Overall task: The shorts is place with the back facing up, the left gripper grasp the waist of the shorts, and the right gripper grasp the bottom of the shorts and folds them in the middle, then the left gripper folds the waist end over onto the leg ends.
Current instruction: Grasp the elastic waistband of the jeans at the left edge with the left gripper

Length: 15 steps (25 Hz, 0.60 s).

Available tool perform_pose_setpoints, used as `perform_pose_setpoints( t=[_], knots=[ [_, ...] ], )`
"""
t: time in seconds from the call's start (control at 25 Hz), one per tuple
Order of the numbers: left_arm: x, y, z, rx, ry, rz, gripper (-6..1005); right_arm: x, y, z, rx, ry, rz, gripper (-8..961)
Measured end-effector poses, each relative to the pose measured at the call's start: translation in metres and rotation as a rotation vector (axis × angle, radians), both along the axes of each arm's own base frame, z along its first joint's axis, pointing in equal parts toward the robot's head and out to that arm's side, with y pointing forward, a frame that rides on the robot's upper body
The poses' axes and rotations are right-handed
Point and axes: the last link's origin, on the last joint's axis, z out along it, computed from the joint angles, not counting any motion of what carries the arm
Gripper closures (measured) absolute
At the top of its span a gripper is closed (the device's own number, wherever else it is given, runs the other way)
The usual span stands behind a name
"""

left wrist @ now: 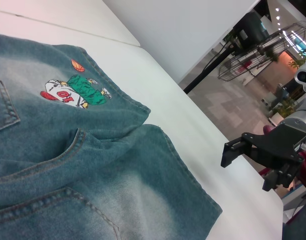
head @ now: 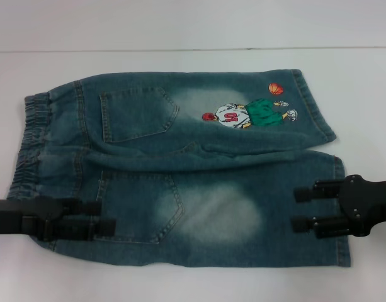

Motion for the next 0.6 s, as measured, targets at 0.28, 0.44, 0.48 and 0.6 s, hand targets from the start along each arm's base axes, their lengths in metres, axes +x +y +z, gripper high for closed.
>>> perform_pose_setpoints(
  t=[0.28,0.44,0.48,0.6],
  knots=[
    [0.0001,0.0003,-0.0009,-0.001,-0.002,0.002,56,-0.0015,0.0011,-0.0014,-0.004,-0.003,0.006,186],
    [0.0001,0.0004,-0.001,-0.001,-0.002,0.002,58,-0.0024,0.0016,-0.0018,-0.004,-0.002,0.008,252],
    [0.0001,0.0003,-0.0011,-0.002,-0.003,0.003,59,-0.0025,0.0016,-0.0018,-0.004,-0.002,0.008,253],
    [-0.0001,0.0005,0.0016,-0.011,-0.004,0.026,60,-0.0028,0.0018,-0.0019,-0.004,-0.001,0.009,256]
  ],
)
